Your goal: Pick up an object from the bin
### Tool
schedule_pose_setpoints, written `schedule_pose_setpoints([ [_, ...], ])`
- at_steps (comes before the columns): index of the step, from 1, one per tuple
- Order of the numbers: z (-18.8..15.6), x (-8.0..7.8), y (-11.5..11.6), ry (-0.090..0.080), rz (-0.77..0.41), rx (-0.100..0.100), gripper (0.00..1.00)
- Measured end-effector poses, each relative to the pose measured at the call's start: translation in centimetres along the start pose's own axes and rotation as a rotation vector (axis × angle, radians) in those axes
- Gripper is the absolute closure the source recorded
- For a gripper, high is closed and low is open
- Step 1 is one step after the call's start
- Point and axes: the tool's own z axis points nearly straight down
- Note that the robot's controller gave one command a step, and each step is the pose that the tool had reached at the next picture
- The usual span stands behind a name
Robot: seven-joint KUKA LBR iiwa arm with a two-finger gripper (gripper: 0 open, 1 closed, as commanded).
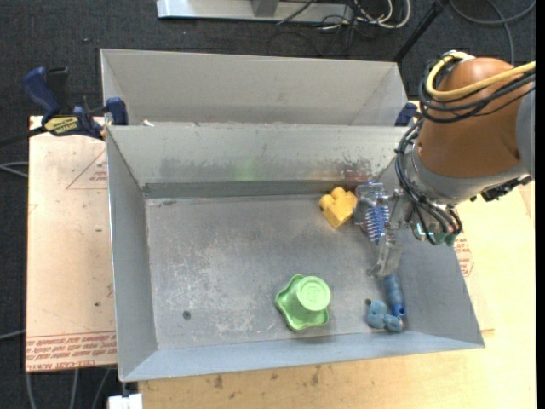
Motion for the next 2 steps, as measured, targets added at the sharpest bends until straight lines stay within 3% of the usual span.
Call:
schedule_pose_setpoints([
  [1,11.7,2.1,-2.8,-0.002,-0.486,0.000,0.00],
  [2,12.1,4.6,-8.2,-0.003,-0.497,0.003,0.00],
])
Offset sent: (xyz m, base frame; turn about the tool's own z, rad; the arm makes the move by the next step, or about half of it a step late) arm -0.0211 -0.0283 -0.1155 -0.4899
